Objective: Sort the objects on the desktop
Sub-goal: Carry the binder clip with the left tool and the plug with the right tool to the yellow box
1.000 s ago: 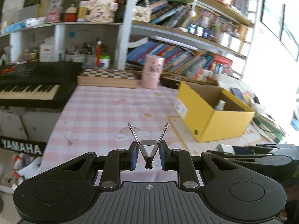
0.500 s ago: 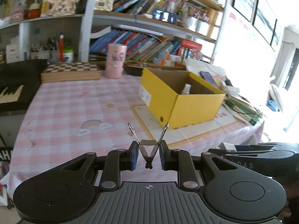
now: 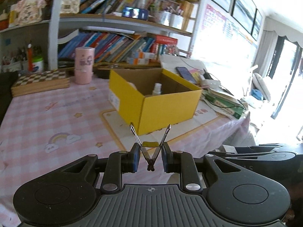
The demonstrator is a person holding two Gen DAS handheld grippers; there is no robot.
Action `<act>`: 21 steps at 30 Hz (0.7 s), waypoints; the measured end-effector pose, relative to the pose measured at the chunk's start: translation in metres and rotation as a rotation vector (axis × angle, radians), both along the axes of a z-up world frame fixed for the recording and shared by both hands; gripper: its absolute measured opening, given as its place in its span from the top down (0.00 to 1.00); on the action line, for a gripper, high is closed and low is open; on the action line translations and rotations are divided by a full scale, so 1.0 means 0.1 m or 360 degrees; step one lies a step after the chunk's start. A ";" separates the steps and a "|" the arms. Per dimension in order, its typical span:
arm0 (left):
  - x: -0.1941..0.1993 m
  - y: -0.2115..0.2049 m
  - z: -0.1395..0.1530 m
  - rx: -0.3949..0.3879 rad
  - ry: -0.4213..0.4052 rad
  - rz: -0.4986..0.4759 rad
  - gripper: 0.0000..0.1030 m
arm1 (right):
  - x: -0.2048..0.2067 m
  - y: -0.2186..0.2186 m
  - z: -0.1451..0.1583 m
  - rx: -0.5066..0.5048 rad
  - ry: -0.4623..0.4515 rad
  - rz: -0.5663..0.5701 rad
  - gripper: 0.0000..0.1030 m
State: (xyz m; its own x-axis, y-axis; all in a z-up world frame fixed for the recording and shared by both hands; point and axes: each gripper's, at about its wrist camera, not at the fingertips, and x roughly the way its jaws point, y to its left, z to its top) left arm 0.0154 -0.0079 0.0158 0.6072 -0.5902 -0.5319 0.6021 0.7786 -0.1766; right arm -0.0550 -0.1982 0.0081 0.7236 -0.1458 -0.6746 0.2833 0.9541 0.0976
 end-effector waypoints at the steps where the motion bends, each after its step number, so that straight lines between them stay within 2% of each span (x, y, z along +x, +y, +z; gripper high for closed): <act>1: 0.00 -0.03 0.01 0.0003 -0.0007 -0.0010 0.78 | 0.00 -0.04 0.00 0.0006 0.0000 -0.0011 0.59; 13: 0.11 -0.35 0.02 0.0031 -0.0028 -0.0023 0.78 | 0.12 -0.34 -0.02 0.0043 -0.0011 -0.0014 0.59; 21: 0.23 -0.64 0.04 0.0052 -0.0040 0.0042 0.78 | 0.35 -0.65 -0.03 0.0051 -0.0011 0.0067 0.59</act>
State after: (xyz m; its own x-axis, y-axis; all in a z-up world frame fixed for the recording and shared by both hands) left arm 0.0382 -0.0716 0.0202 0.6357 -0.5564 -0.5351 0.5852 0.7994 -0.1361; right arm -0.0199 -0.2633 0.0055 0.7334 -0.0936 -0.6733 0.2424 0.9614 0.1304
